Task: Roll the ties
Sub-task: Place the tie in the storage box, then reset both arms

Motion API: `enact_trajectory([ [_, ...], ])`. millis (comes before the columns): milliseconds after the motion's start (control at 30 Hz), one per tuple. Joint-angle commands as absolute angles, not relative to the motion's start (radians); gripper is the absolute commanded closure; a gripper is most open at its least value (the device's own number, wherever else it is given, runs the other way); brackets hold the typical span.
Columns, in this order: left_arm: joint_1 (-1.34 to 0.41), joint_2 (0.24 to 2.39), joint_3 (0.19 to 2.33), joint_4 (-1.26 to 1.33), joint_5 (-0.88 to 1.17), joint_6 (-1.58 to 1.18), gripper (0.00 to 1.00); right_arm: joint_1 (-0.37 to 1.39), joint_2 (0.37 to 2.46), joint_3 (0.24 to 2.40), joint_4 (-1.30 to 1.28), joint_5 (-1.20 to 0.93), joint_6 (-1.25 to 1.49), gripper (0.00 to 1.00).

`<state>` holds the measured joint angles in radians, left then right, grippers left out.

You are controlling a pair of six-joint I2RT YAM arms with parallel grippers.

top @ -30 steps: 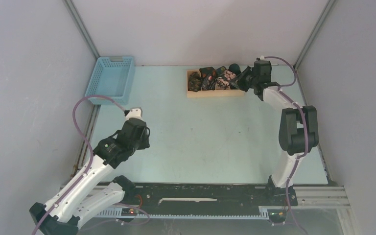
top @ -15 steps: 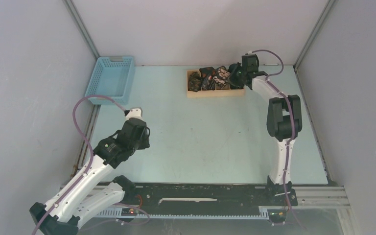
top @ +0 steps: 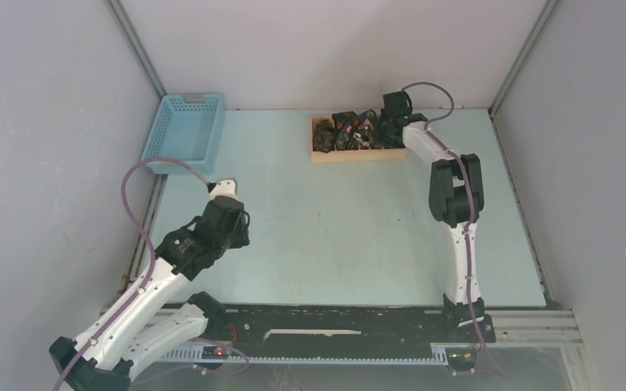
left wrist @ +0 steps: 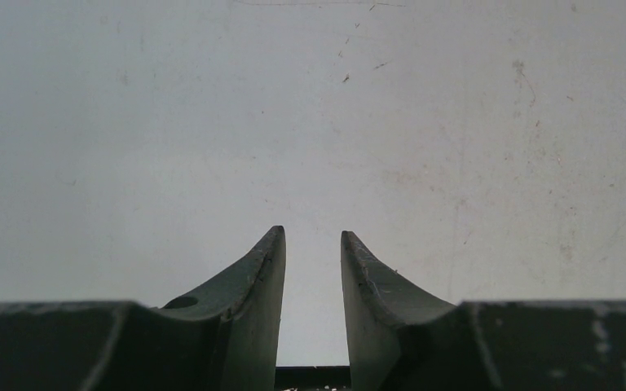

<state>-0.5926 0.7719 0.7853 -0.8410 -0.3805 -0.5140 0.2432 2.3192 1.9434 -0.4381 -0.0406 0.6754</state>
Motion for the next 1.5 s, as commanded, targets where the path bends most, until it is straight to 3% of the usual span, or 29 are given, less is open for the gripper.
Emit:
enact_trajectory([
  [0, -0.588, 0.761, 0.797, -0.814, -0.384, -0.497, 0.63, 0.253, 2.366, 1.966, -0.553, 0.063, 0.65, 1.0],
  [233, -0.589, 0.758, 0.798, -0.812, -0.382, -0.495, 0.63, 0.249, 2.399, 2.047, -0.63, 0.055, 0.62, 1.0],
  [333, -0.589, 0.758, 0.798, -0.813, -0.383, -0.495, 0.63, 0.252, 2.388, 2.046, -0.65, 0.046, 0.607, 0.88],
  [400, -0.589, 0.756, 0.798, -0.812, -0.385, -0.495, 0.63, 0.254, 2.356, 2.012, -0.635, 0.044, 0.601, 0.68],
  [467, -0.587, 0.756, 0.797, -0.811, -0.382, -0.494, 0.62, 0.254, 2.319, 1.982, -0.624, 0.052, 0.598, 0.56],
  [833, -0.575, 0.747, 0.795, -0.802, -0.367, -0.488, 0.63, 0.266, 2.117, 1.989, -0.659, 0.066, 0.56, 0.45],
  [1000, -0.575, 0.743, 0.795, -0.801, -0.369, -0.489, 0.63, 0.305, 1.966, 1.976, -0.668, 0.098, 0.493, 0.28],
  [1133, -0.575, 0.738, 0.793, -0.802, -0.37, -0.491, 0.62, 0.399, 1.756, 1.831, -0.569, 0.211, 0.406, 0.01],
  [1300, -0.575, 0.73, 0.793, -0.801, -0.371, -0.492, 0.62, 0.494, 1.42, 1.435, -0.211, 0.247, 0.321, 0.0],
  [1367, -0.575, 0.724, 0.793, -0.801, -0.371, -0.492, 0.55, 0.504, 1.322, 1.302, -0.106, 0.206, 0.324, 0.0],
  [1467, -0.575, 0.71, 0.792, -0.799, -0.377, -0.494, 0.32, 0.509, 1.259, 1.243, -0.112, 0.176, 0.372, 0.0],
])
